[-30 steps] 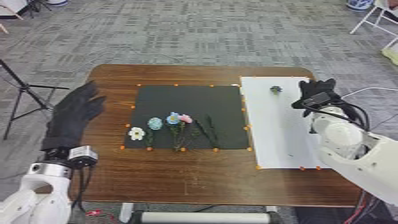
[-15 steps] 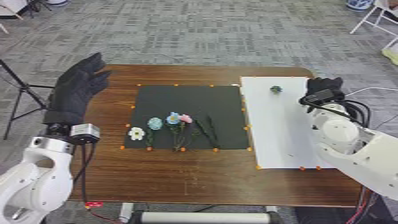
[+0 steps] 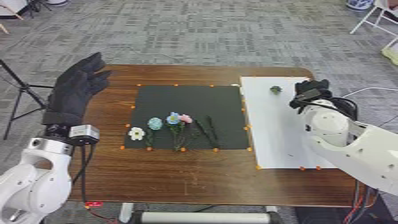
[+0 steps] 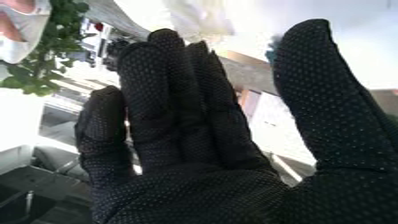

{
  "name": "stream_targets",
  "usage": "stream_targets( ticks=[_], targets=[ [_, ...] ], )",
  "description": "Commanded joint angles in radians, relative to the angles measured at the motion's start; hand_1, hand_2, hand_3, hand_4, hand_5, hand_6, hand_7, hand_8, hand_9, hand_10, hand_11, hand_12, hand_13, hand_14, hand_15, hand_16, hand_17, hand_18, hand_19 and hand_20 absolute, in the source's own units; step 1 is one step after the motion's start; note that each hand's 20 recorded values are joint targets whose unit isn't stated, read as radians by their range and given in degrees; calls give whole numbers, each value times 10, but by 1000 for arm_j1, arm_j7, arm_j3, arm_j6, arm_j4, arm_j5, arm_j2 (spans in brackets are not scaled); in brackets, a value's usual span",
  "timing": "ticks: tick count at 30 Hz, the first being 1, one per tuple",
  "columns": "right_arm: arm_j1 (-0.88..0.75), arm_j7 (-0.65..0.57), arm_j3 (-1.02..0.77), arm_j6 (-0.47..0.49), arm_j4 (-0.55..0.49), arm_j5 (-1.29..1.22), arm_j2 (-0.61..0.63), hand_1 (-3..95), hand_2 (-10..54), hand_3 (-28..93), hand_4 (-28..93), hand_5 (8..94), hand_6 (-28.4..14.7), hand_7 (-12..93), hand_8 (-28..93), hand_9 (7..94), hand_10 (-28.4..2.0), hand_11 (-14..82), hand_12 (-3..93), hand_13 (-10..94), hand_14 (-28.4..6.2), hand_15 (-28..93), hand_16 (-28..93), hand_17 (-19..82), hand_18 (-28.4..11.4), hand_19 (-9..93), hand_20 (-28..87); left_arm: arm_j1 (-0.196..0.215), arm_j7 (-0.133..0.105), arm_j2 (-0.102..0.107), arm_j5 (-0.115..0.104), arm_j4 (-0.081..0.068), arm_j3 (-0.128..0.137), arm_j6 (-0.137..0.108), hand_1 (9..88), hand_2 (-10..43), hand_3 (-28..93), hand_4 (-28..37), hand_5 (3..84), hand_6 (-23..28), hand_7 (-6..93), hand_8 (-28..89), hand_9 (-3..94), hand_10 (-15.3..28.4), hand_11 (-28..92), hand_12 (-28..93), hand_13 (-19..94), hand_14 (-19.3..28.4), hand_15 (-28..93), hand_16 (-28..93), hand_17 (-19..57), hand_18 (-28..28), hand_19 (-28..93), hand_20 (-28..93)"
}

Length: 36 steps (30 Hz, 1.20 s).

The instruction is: Arrange flowers

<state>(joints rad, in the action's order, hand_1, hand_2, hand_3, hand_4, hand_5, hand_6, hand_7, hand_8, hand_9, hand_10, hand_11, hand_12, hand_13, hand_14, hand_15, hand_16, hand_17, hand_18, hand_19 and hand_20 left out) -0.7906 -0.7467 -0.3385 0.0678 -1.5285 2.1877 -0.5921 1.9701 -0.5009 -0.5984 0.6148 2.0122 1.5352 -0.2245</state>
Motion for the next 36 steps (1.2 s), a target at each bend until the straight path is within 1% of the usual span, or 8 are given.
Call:
stream_targets(
  ticks=[1, 4, 6, 11, 16, 24, 32, 36],
  targets=[
    [9, -41, 49, -8, 57, 17, 14, 327, -95, 858, -280, 515, -31, 274, -124, 550, -135, 369, 253, 518, -107, 719, 275, 248, -212, 828, 551, -39, 7, -14, 6, -1, -37, 24, 254, -22, 688, -255, 311, 27, 180, -80, 245, 112, 193, 192, 201, 137, 291, 56, -92, 199, 379, 141],
    [17, -50, 68, -16, 82, 17, 22, 339, -95, 860, -278, 522, -30, 285, -128, 555, -134, 379, 256, 533, -103, 720, 277, 254, -211, 833, 548, -83, 10, -5, 8, -12, -64, 33, 253, -23, 689, -254, 311, 28, 180, -81, 245, 112, 193, 191, 201, 137, 292, 56, -92, 199, 380, 141],
    [24, -44, 90, -74, 103, 27, 16, 362, -95, 864, -277, 543, -21, 315, -136, 572, -130, 403, 272, 553, -98, 718, 280, 268, -208, 839, 544, -68, 13, -7, 13, -5, -52, 33, 253, -23, 690, -254, 311, 28, 180, -81, 245, 113, 193, 192, 201, 137, 292, 56, -92, 199, 380, 141],
    [5, 18, 93, -191, 99, 62, 6, 521, -95, 825, -277, 664, 4, 459, 18, 763, -77, 276, 496, 674, -42, 655, 423, 340, -202, 877, 526, -7, 23, -16, 14, 12, -6, 22, 254, -23, 690, -255, 311, 28, 180, -80, 246, 112, 194, 192, 202, 137, 291, 56, -92, 198, 380, 140],
    [10, 156, 83, -336, -1, 49, 17, 542, -95, 841, -268, 743, -6, 444, -40, 821, -73, 248, 508, 725, -26, 632, 441, 374, -204, 882, 527, 9, 23, -14, 18, 19, 11, 21, 254, -23, 690, -255, 311, 28, 180, -80, 246, 112, 195, 192, 202, 137, 291, 56, -92, 199, 380, 140],
    [93, 335, 108, -465, -77, -19, -197, 545, -95, 842, -265, 765, -7, 420, -38, 839, -73, 226, 513, 747, -19, 601, 452, 388, -204, 878, 530, 100, 27, -21, 21, 44, 94, -1, 255, -21, 687, -254, 311, 28, 180, -80, 246, 113, 195, 191, 201, 137, 290, 56, -92, 198, 380, 139],
    [60, 355, 116, -462, -98, -81, -351, 549, -95, 838, -271, 764, -7, 419, -34, 840, -71, 221, 518, 750, -16, 596, 458, 390, -200, 877, 532, 29, 9, -17, 19, 23, 44, -1, 255, -22, 688, -255, 312, 28, 180, -80, 246, 112, 194, 191, 202, 137, 292, 57, -92, 199, 381, 140],
    [48, 337, 149, -437, -94, -78, -378, 552, -95, 837, -277, 764, -6, 419, -36, 842, -70, 218, 513, 751, -17, 595, 456, 391, -199, 877, 533, 34, 7, -22, 18, 22, 48, -2, 255, -22, 689, -254, 313, 29, 181, -80, 247, 112, 195, 192, 202, 138, 293, 57, -92, 199, 381, 140]
  ],
)
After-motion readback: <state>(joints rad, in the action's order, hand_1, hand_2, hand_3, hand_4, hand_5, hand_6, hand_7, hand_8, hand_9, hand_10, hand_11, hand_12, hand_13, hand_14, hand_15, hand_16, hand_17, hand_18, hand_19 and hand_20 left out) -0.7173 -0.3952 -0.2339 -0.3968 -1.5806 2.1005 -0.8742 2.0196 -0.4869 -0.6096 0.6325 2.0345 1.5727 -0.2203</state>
